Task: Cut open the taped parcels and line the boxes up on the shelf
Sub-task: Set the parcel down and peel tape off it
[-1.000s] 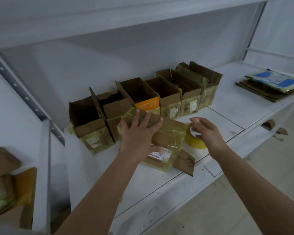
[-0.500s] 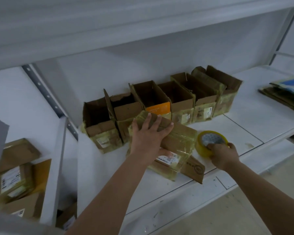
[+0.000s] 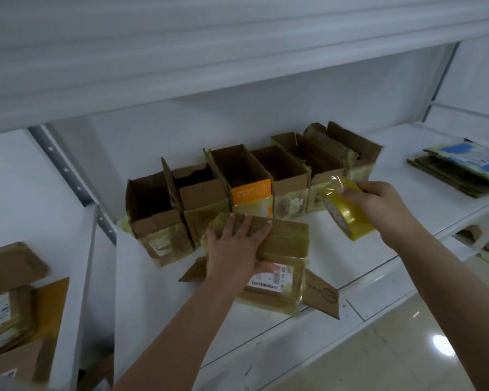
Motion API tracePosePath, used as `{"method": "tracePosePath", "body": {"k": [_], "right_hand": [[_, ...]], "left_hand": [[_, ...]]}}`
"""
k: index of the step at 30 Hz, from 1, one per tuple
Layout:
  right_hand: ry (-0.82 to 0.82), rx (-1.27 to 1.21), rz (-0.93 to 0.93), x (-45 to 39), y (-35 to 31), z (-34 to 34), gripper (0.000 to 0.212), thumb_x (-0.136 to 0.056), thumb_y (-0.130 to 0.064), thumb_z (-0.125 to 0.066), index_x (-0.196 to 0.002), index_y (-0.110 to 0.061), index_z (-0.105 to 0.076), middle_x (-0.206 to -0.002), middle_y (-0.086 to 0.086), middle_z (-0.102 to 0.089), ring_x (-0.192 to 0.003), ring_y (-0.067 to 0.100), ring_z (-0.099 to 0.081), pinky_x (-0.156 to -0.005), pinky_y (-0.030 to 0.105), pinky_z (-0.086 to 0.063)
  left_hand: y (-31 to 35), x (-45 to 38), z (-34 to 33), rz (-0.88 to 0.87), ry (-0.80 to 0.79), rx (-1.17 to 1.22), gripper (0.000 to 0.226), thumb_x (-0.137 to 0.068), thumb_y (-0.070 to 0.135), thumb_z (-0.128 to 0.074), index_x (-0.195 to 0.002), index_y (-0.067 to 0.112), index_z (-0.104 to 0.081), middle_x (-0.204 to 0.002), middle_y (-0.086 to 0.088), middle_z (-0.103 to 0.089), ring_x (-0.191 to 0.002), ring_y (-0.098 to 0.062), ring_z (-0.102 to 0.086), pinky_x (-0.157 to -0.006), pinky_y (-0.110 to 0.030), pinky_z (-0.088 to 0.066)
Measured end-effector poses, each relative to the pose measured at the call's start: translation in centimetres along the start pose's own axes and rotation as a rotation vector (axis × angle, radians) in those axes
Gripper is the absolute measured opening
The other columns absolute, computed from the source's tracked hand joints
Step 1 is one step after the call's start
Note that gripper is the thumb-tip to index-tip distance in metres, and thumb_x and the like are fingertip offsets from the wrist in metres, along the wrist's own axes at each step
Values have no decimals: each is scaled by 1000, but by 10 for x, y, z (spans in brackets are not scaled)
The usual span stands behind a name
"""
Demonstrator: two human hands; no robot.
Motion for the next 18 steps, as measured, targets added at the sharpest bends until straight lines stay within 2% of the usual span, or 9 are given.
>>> {"method": "tracePosePath", "body": {"k": [2,3,4,7,9,11,15,17,18], "right_hand": [[-48,-76,46,9,-24,-11,17,-85,-30,-73,-68,-30,-75,-63,-9,-68,-57,5,-63,-63,29,-44],[-97,-76,74,13,-32,-19,15,-84,-31,-73,-69,-34,-75,-61,-9,-68,-56,4,-63,-65,30,-45],[-139,-74,101,16,-41,-27,10,-81,-35,-74,-76,-27,-75,-65,-2,-69,-60,11,-65,-66,31,-46],[-235,-84,145,24,-56,-46,58,-70,-47,-72,-93,7,-65,-92,32,-64,-76,47,-63,-68,36,-45],[-268,-57,161,27,-58,-52,68,-72,-46,-72,-97,15,-59,-98,41,-57,-78,55,-57,-68,37,-42],[-275,-47,142,30,-56,-52,47,-80,-37,-75,-90,8,-66,-92,34,-63,-69,45,-60,-65,33,-45],[-250,-56,44,33,-39,-43,19,-83,-30,-74,-78,-12,-75,-78,9,-74,-73,24,-72,-68,35,-55],[-257,-118,15,34,-36,-39,17,-83,-29,-74,-67,-24,-74,-66,-6,-73,-60,8,-70,-56,25,-52],[-260,-143,-3,36,-35,-37,16,-83,-30,-74,-67,-25,-74,-64,-10,-72,-57,5,-69,-55,24,-51]], "left_hand": [[-2,6,1,3,17,-9,97,-71,88,-33,-150,49,7,-165,3,0,-151,-29,2,-113,-62,-10],[-1,9,1,0,39,-19,97,-71,87,-32,-150,48,7,-165,2,-1,-151,-30,1,-113,-63,-11],[1,12,1,-2,65,-22,96,-72,87,-32,-150,48,6,-165,2,-2,-151,-30,1,-113,-63,-11],[16,18,-2,-30,106,12,95,-72,86,-35,-151,47,2,-164,2,-8,-151,-32,-1,-111,-65,-10],[25,17,-4,-47,124,45,95,-72,85,-38,-152,46,-4,-164,1,-12,-151,-33,-3,-110,-64,-9],[25,14,-4,-50,148,49,94,-73,85,-37,-152,44,-9,-163,2,-16,-150,-31,-8,-110,-61,-12],[23,11,-1,-53,138,31,92,-75,84,-34,-153,41,-11,-163,5,-18,-150,-27,-13,-111,-59,-14],[25,18,-2,-50,152,32,93,-75,85,-32,-153,40,-10,-163,5,-17,-150,-27,-12,-111,-57,-16],[26,25,-4,-48,165,23,92,-75,85,-31,-153,40,-9,-163,6,-16,-150,-26,-11,-111,-55,-17]]}}
Point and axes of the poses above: each hand's wrist, its own x-axis away from the middle knuckle, its own z-axis out of the back of the hand, y = z × x, the point moved 3 cm from there along -x, towards the middle knuckle
